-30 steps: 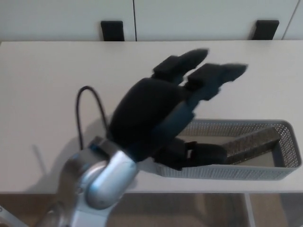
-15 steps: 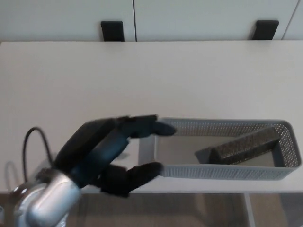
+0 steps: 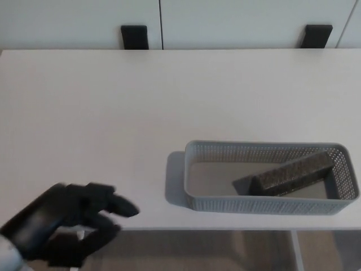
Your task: The robot walks towards a desk on which an eraser is kept on the left hand side and a container is kept on the right hand side. The robot picks up the eraser using its left hand and places it in the container.
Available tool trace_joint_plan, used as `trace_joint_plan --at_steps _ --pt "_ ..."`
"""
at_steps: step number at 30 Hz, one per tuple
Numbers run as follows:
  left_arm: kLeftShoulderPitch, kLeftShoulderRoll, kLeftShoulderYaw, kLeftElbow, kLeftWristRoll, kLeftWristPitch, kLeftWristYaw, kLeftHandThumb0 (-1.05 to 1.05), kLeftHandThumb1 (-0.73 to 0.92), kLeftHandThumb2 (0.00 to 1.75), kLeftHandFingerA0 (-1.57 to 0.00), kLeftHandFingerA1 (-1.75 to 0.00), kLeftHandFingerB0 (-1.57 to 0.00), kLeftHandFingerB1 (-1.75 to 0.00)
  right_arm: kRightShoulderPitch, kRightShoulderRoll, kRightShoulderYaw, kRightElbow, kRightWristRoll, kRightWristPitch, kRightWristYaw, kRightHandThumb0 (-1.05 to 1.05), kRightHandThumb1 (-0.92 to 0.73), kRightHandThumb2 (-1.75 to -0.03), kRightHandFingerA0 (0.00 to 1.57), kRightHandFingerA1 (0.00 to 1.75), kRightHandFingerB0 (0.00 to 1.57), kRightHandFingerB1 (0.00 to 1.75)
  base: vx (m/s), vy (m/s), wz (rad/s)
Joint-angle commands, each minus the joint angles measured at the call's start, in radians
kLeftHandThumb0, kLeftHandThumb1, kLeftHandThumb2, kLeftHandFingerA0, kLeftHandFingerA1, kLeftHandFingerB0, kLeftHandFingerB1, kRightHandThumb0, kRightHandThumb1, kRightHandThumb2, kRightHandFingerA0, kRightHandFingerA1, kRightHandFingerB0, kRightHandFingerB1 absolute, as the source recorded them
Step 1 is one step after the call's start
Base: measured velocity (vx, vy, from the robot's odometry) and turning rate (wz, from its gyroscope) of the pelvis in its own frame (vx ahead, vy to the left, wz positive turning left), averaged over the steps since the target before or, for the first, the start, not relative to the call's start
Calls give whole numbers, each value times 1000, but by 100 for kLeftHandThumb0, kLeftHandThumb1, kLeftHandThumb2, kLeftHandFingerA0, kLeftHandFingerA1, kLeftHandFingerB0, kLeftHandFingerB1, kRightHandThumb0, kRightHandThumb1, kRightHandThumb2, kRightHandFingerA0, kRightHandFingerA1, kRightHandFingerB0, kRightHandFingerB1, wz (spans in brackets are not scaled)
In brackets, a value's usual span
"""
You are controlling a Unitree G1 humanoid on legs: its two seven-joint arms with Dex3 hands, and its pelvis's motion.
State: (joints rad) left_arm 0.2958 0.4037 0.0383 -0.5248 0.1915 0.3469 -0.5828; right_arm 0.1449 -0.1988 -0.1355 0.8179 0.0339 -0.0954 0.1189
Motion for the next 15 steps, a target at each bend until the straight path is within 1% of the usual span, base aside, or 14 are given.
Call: trace_joint_plan --at_steps 1,15 --pt "253 250 808 100 -1533 462 -1030 -105 92 69 -68 -50 -69 -44 31 -21 -30 51 15 -23 -3 -23 -47 -54 68 67 51 51 0 0 0" --pt "264 281 843 113 -1580 477 -1032 -105 92 69 -68 -50 -69 -44 28 -11 -27 33 16 -18 -7 -23 -47 -54 68 67 51 51 0 0 0"
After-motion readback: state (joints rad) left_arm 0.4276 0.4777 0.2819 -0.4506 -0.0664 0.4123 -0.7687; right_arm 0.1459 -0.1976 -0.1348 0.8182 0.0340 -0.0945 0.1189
